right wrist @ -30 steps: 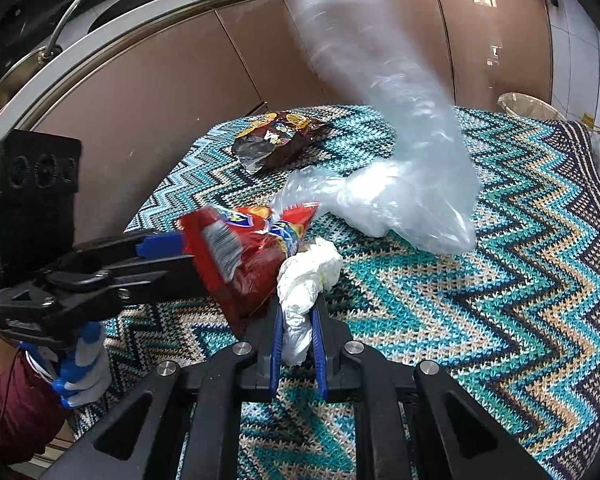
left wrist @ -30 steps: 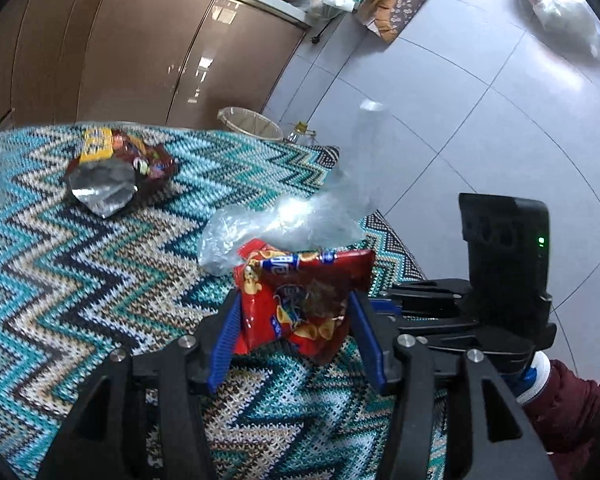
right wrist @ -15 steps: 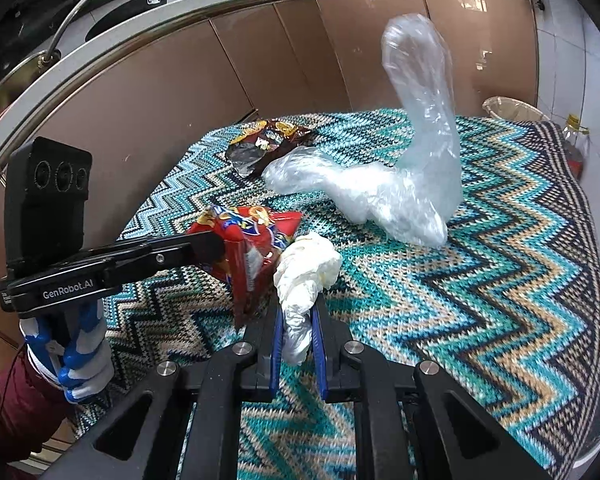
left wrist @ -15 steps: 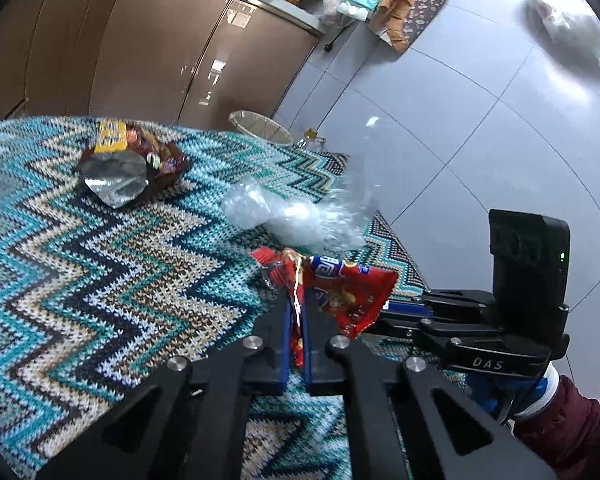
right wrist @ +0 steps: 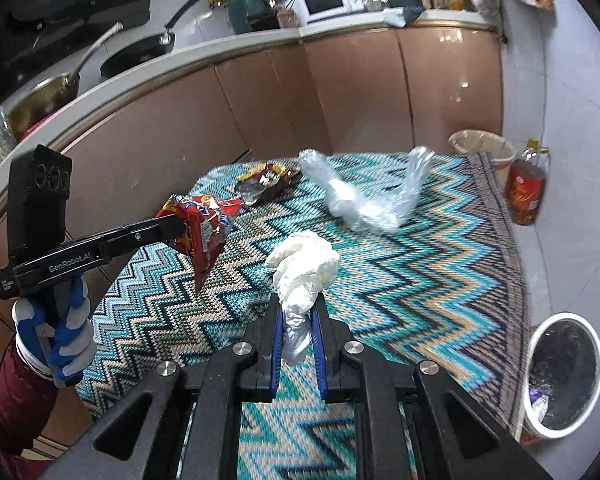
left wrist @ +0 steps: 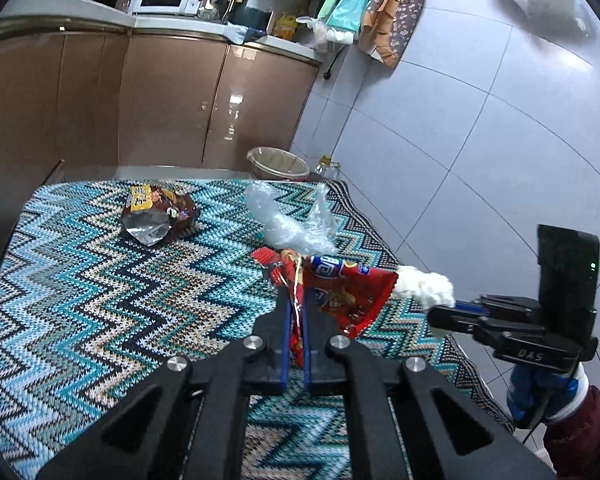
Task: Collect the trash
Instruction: 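Carry the chip bag and tissue over the bin and open both grippers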
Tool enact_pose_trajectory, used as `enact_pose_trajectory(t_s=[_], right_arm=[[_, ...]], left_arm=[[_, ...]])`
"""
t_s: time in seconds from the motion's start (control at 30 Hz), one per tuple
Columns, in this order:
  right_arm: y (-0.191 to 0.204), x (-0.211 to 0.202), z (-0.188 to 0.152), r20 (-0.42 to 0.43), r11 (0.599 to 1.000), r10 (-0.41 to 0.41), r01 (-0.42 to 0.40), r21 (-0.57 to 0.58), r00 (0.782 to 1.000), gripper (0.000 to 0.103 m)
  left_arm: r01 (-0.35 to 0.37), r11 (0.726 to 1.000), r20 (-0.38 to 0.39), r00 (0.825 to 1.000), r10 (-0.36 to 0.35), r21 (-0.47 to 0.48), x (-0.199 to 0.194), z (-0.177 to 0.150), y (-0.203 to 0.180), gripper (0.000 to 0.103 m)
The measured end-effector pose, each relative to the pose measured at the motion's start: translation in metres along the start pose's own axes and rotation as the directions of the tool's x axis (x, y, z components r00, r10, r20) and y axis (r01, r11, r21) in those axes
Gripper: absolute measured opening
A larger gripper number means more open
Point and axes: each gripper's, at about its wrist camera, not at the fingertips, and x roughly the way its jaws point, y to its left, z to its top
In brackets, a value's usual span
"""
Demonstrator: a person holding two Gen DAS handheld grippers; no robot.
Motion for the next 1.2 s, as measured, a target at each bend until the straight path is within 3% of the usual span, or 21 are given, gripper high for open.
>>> enact_pose_trajectory(t_s=[0.3, 0.53, 0.87, 1.2], right_arm=[[-0.022, -0.071, -0.024, 0.113, 0.997, -0.061, 0.055, 0.058, 0.992, 0.013], [-0.075, -0.123, -0.049, 0.161, 0.98, -0.16, 0.137, 0.145, 0.974, 0.013], [-0.175, -0.175, -0.085, 0.145, 0.907, -0.354, 0.302, 0.293, 0.924, 0.013], [-0.281, -0.141, -0.106, 0.044, 0.831, -0.421, 0.365, 0.42, 0.906, 0.014]], left_arm=[[-0.023, 0.998, 0.013, 1.0, 0.022, 0.054, -0.01, 0.005, -0.053, 0.004], [0.03, 0.994, -0.025, 0.999, -0.027, 0.107, 0.017, 0.016, -0.111, 0.004], [0.151, 0.965, -0.155, 0.981, -0.119, 0.214, 0.129, 0.03, -0.23, 0.004], [0.211, 0.938, -0.3, 0.946, -0.125, 0.275, 0.269, 0.019, -0.317, 0.006]])
